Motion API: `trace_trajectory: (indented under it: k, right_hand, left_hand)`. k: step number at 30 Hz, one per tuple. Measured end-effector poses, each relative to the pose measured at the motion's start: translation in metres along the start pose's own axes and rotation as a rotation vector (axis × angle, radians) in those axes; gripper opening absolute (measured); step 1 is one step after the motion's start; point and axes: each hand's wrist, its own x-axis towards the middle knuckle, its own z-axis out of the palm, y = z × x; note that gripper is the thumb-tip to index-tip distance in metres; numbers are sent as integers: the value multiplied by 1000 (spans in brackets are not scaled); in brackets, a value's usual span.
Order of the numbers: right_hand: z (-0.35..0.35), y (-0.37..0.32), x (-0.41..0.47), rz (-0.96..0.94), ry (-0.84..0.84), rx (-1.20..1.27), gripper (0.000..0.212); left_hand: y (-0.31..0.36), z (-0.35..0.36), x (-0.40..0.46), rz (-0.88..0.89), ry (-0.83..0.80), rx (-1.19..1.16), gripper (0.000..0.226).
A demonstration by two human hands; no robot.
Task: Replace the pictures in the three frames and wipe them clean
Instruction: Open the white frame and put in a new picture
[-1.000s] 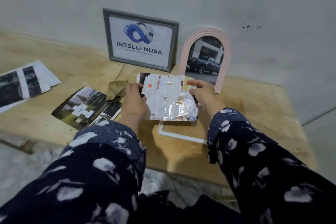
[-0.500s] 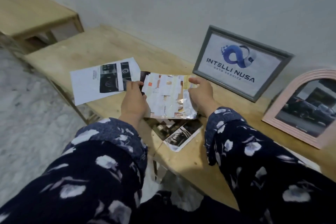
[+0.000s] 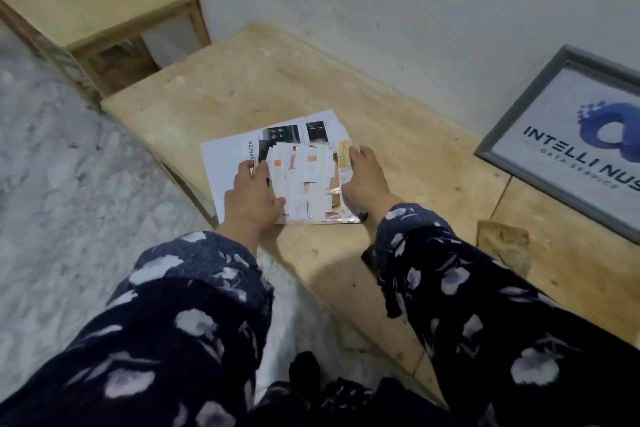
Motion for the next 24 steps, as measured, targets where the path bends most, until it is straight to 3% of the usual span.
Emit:
trace_trajectory:
  k: [3, 6, 11, 15, 19, 24]
  right_hand:
    - [10, -4, 9, 25, -43, -82, 66]
    - [16, -5, 6, 21, 15, -288, 49]
    - [25, -5, 8, -32, 63, -530, 43]
    - [19, -4, 5, 9, -94, -396, 51]
    - [6, 15, -14, -23, 84, -150, 49]
    - [-12, 52, -55, 104, 151, -117, 44]
  left_hand:
    - [-13, 7, 12, -19, -49, 106, 65]
    - [-16, 13, 14, 11, -46, 166, 62]
    - [-14, 15, 14, 25, -44, 266, 60]
    - [-5, 11, 15, 9, -84, 331, 50]
    - [14, 9, 10, 31, -63, 347, 58]
    - [55, 25, -4, 186, -90, 275, 63]
